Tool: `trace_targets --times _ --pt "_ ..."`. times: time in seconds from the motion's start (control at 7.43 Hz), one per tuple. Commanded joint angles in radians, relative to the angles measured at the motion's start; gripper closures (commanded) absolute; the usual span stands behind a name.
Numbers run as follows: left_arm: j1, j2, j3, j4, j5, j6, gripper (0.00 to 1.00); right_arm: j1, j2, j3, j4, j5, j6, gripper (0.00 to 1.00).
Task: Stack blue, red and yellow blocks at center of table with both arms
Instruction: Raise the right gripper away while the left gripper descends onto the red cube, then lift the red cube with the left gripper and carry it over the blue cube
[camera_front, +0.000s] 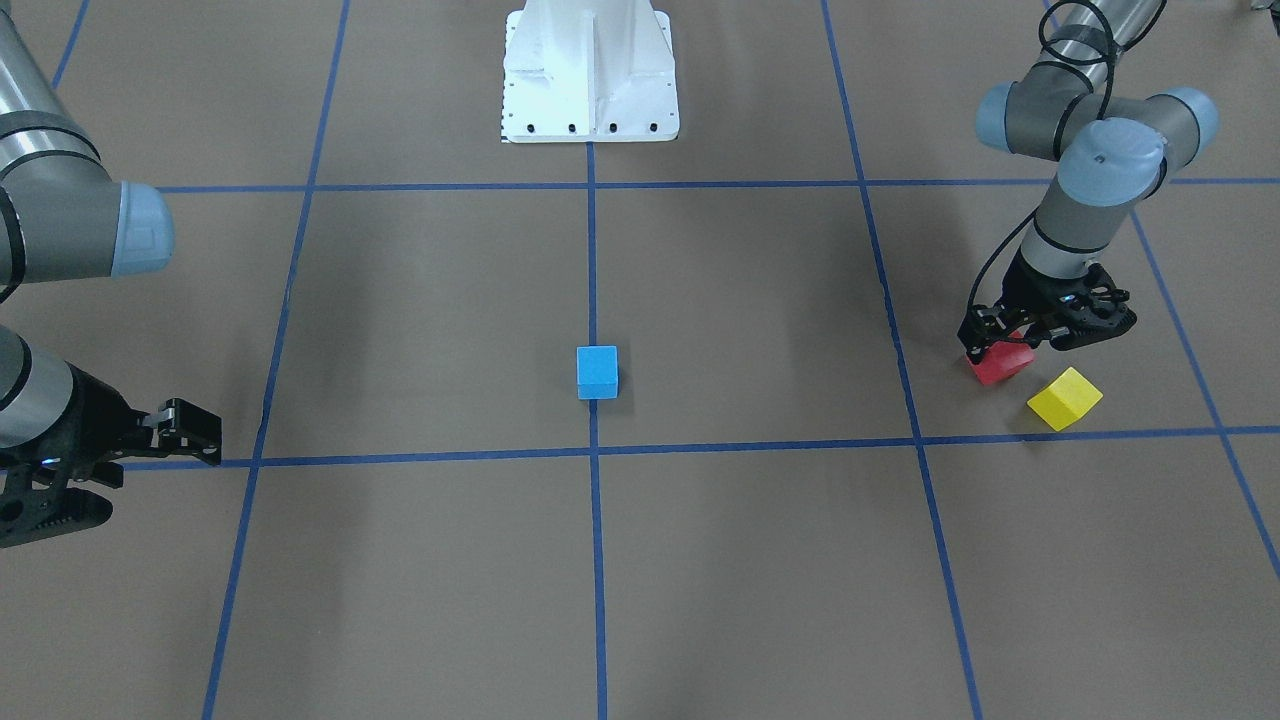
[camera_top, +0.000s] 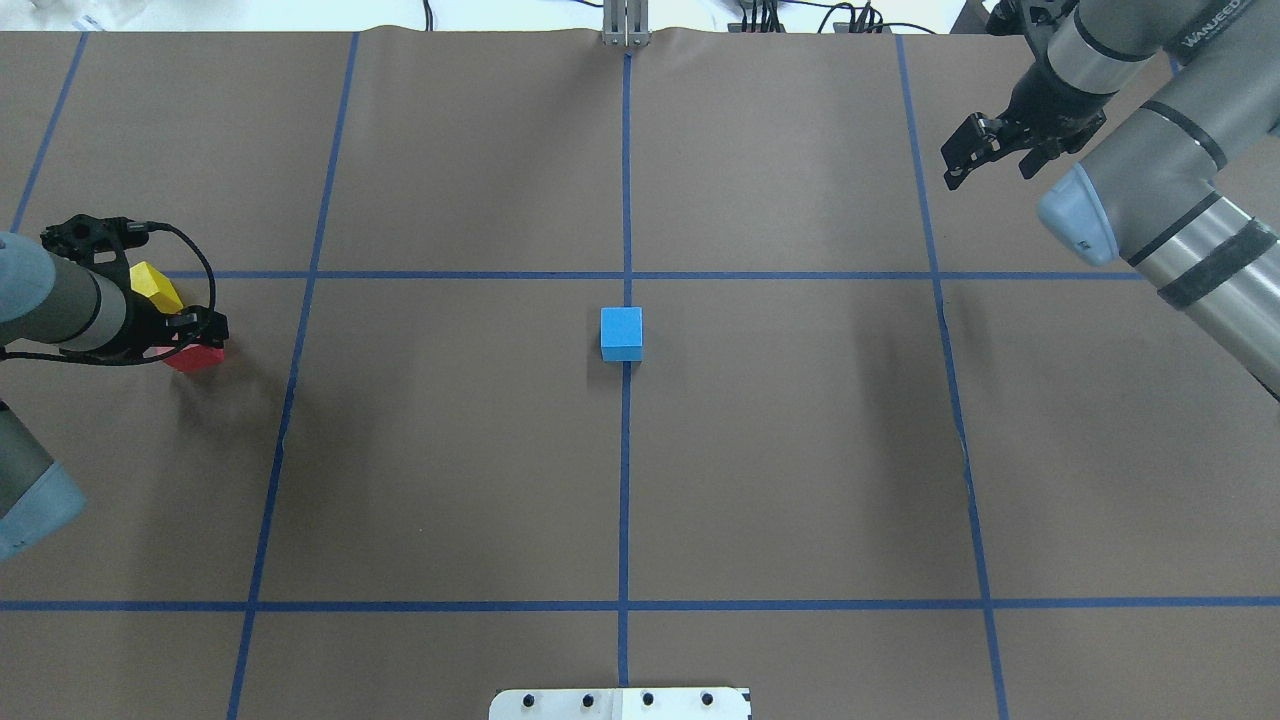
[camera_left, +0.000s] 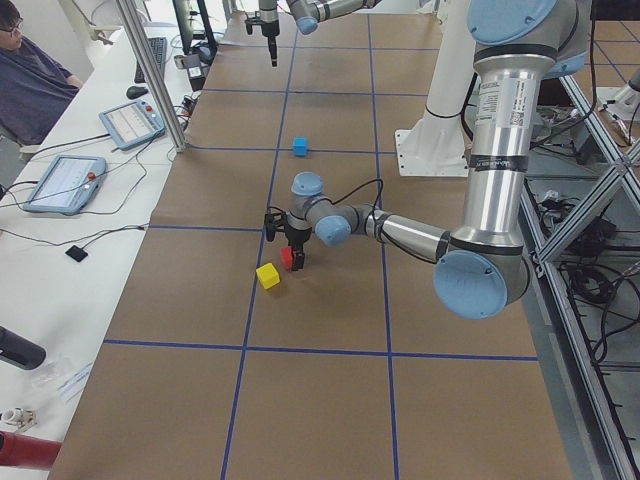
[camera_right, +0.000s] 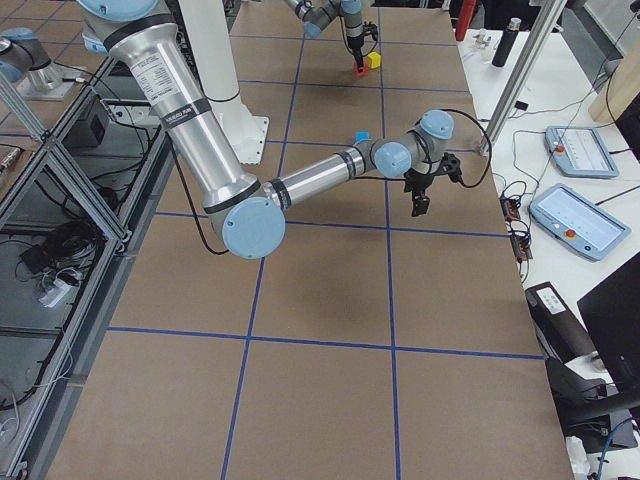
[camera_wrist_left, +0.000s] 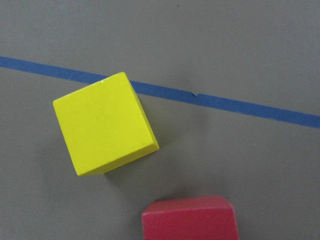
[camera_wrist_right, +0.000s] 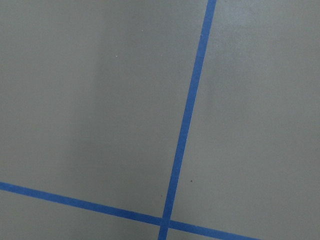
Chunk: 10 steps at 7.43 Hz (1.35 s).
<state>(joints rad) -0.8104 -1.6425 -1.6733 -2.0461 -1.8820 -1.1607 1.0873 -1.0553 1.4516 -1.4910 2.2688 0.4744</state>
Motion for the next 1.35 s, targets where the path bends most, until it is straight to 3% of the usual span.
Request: trace_targets --times 0.0,0.4,0.54,0.81,0.94,1.21 --pt "0.0 -0.005 -0.006 0.001 -0.009 0.006 1.0 0.0 0.0 0.0 0.0 0.0 -0.002 0.01" --pt "-0.01 -0.011 -0.129 0.074 -0.064 0.012 1.0 0.023 -0.003 0.0 0.0 0.006 0.001 0.01" --pt "-0.01 -0.081 -0.164 0.162 -0.066 0.012 1.0 0.035 -0.015 0.003 0.0 0.008 0.0 0.01" --pt "0.023 -0.414 -0.154 0.51 -0.06 0.001 1.0 0.058 -0.034 0.004 0.0 0.009 -0.002 0.01" --pt "0.081 -0.503 -0.145 0.582 -0.052 -0.002 1.0 0.074 -0.051 0.006 0.0 0.03 -0.002 0.01" --pt "0.15 -0.62 -0.062 0.575 0.0 -0.054 1.0 0.106 -0.074 0.006 0.003 0.044 -0.007 0.01"
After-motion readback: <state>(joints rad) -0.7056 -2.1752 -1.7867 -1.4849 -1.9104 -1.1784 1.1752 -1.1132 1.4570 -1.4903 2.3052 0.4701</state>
